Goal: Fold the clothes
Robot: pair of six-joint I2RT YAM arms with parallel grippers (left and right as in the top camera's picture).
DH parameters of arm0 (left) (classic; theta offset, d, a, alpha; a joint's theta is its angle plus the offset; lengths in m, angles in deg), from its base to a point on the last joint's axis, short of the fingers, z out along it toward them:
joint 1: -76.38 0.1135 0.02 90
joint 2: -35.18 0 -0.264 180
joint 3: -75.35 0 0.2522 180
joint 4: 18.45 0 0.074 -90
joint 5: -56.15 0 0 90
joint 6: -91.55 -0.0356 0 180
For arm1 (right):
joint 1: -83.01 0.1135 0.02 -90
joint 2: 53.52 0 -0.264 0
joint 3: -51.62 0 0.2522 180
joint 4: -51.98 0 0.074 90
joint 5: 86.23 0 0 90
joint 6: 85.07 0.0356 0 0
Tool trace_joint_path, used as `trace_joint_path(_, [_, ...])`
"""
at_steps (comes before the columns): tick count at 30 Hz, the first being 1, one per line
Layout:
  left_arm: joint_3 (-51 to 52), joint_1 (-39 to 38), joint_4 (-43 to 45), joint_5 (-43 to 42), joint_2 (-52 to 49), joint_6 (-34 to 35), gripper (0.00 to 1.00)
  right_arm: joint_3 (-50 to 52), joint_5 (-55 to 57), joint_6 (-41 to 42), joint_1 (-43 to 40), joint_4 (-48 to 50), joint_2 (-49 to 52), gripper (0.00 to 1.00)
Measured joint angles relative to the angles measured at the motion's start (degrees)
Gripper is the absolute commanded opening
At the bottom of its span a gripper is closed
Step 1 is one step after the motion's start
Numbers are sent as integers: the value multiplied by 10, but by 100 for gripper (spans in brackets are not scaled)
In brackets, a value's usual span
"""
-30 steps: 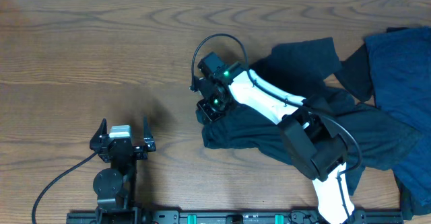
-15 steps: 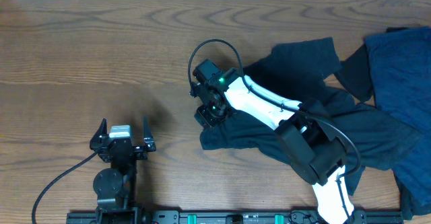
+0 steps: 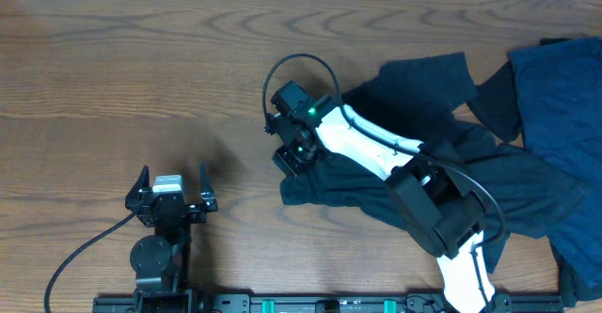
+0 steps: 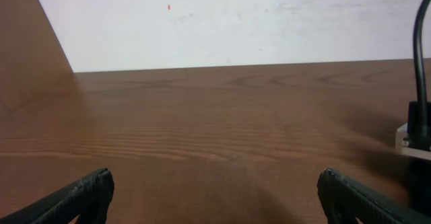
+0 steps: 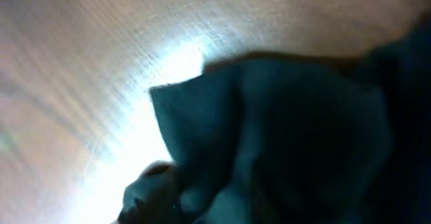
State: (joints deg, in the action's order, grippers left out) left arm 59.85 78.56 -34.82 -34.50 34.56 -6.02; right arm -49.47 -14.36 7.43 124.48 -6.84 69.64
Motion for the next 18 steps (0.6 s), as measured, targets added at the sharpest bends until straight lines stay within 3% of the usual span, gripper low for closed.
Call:
trace_joint_path(12, [0,0,0,0,0,0,98,1,-123,0,12,7,0,3])
trace_joint_path(18, [0,0,0,0,0,0,98,2,-234,-5,58,32,0,12])
